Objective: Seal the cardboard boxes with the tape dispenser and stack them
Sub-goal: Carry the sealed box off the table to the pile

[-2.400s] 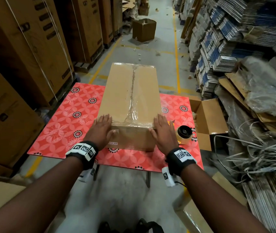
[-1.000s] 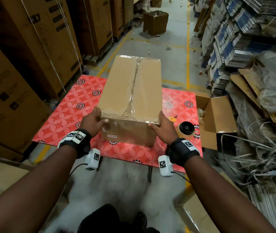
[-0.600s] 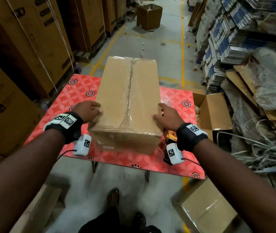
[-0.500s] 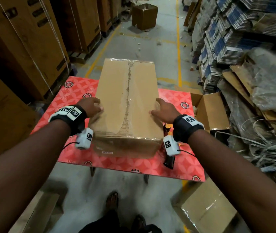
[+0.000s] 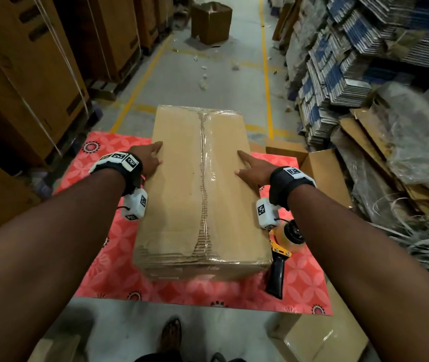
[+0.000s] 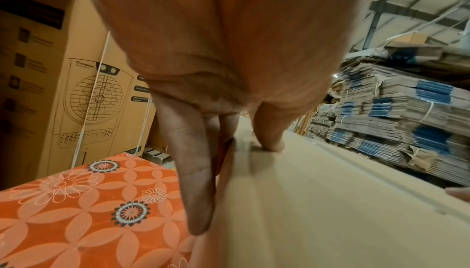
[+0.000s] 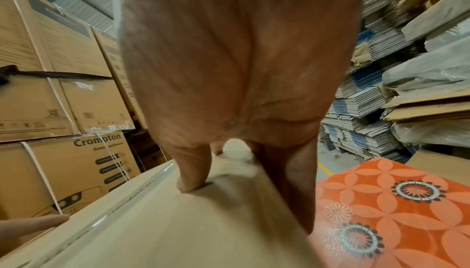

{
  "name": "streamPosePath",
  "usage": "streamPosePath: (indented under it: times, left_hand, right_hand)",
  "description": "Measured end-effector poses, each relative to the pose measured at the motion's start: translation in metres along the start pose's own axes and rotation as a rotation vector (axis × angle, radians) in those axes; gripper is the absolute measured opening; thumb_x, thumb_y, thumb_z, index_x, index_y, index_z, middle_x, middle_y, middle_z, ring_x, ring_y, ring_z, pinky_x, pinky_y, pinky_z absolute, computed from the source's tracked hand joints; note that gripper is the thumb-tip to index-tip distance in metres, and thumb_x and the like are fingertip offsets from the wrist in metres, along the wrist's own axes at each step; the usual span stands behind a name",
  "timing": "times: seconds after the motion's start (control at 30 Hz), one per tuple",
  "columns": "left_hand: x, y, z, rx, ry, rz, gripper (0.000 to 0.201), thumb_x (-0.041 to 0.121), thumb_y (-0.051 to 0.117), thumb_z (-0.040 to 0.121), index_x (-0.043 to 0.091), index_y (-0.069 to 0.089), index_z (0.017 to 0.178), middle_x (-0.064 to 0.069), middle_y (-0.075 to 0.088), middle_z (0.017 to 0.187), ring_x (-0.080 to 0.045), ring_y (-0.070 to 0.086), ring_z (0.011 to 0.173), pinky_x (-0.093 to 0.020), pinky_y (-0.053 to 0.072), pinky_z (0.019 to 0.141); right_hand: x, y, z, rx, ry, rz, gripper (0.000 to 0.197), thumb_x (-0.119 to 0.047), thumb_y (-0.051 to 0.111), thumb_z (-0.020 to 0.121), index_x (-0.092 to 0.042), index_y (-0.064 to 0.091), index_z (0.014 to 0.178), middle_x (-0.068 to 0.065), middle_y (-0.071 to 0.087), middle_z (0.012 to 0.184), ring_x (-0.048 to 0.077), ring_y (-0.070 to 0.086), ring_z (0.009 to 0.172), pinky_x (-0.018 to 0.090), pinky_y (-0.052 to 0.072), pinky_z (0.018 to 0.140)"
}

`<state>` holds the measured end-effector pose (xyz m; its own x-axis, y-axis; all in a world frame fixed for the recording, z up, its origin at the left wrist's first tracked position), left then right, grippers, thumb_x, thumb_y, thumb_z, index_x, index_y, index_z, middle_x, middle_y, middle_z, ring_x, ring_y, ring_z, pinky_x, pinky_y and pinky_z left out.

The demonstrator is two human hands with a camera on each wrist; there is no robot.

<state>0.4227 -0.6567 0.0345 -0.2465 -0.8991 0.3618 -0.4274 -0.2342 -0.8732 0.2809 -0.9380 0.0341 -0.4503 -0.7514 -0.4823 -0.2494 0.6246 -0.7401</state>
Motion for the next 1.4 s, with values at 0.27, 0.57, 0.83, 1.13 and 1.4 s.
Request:
streamPosePath:
  times: [0.27,0.57,0.83,1.13,1.4]
  left_hand:
    - [0.004,0.002,0.015,-0.037,0.032,0.123,0.058,0.031,0.035,0.105,0.024,0.008,0.156,-0.019,0.036,0.151,-0.039,0.047,0.128,-0.037,0.042,0.100]
    - [0.004,0.002,0.007,-0.054,-0.003,0.074,0.060,0.030,0.039,0.104,0.032,0.008,0.155,-0.017,0.035,0.153,-0.038,0.047,0.127,-0.034,0.046,0.093]
    - [0.012,0.003,-0.009,-0.065,-0.019,0.227,0.068,0.016,0.043,0.102,0.021,0.002,0.156,-0.011,0.036,0.153,-0.033,0.037,0.137,-0.031,0.034,0.106]
    - [0.024,-0.008,-0.050,0.050,0.042,0.172,0.061,0.031,0.044,0.102,0.027,0.014,0.155,-0.015,0.034,0.154,-0.034,0.036,0.137,-0.035,0.032,0.108]
    - [0.047,-0.019,-0.116,0.124,0.089,0.178,0.065,0.037,0.055,0.096,0.031,0.023,0.153,-0.011,0.037,0.153,-0.033,0.041,0.135,-0.036,0.036,0.107]
  right_hand:
    - [-0.001,-0.006,0.019,0.003,-0.009,0.036,0.079,-0.050,0.056,0.096,-0.040,0.007,0.158,0.002,0.028,0.162,0.025,0.034,0.145,0.033,0.027,0.118]
    - [0.007,-0.007,0.019,0.060,-0.015,0.035,0.077,-0.051,0.058,0.095,-0.045,0.012,0.156,0.004,0.027,0.162,0.027,0.032,0.146,0.033,0.027,0.116]
    - [0.010,0.002,0.000,0.080,-0.035,0.003,0.079,-0.049,0.057,0.096,-0.039,0.010,0.158,0.006,0.030,0.161,0.028,0.036,0.143,0.030,0.028,0.114]
    - [0.016,-0.005,-0.053,0.136,-0.088,0.011,0.080,-0.047,0.058,0.095,-0.036,0.011,0.158,0.004,0.032,0.161,0.026,0.036,0.144,0.029,0.028,0.113]
    - [0.034,-0.014,-0.122,0.181,-0.131,0.011,0.082,-0.045,0.061,0.093,-0.032,0.014,0.159,0.002,0.036,0.158,0.023,0.039,0.141,0.027,0.031,0.111]
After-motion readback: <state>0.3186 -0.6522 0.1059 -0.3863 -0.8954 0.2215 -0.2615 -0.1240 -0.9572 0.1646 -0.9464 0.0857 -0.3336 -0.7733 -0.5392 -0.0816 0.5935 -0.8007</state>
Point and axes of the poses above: each hand's wrist, its own z-axis towards the middle knuckle, its own y-axis out of the palm, x = y × z, the point moved 6 cm from there along z, towards the middle knuckle
